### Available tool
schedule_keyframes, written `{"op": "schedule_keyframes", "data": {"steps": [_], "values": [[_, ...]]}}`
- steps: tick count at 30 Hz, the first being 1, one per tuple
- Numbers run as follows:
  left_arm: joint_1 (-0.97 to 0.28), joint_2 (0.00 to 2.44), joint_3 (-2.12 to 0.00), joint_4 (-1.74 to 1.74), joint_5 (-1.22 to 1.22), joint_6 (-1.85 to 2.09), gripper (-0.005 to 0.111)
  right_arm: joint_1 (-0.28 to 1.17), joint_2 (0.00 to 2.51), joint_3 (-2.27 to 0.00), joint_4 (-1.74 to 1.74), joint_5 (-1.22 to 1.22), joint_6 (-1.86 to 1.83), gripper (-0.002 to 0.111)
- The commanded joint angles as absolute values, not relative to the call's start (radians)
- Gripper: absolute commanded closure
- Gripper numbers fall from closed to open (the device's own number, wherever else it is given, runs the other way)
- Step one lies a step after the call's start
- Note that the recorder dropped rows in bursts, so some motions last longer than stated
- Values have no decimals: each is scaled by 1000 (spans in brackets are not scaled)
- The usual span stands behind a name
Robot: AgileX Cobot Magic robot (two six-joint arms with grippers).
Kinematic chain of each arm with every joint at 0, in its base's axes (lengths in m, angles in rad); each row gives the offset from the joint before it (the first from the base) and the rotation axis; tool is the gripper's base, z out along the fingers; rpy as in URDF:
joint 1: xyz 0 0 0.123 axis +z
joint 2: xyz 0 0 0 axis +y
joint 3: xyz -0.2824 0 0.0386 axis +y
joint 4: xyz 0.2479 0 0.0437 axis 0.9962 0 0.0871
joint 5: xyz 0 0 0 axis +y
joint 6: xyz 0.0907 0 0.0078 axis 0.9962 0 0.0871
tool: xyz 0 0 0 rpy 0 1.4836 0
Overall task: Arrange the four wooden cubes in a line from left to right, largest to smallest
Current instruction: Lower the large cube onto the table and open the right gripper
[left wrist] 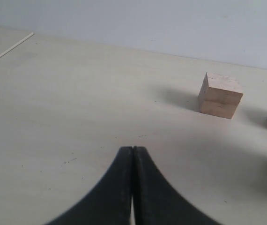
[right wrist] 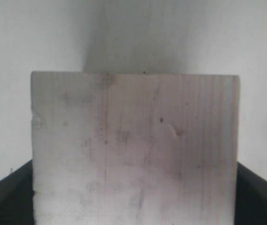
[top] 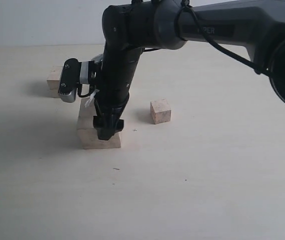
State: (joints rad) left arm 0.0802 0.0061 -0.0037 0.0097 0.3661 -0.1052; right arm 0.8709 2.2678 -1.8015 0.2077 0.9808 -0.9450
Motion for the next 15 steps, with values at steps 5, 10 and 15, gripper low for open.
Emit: {"op": "schedule_keyframes", "data": {"steps": [5,10,15], "values": [[81,0,0,10,357,-109,107,871,2271,-1813,236,945,-939,108],[81,0,0,10,357,-109,107,871,2271,-1813,225,923,-941,100],[81,0,0,10,357,-109,107,869,2271,-1813,145,925,-939,83]]}}
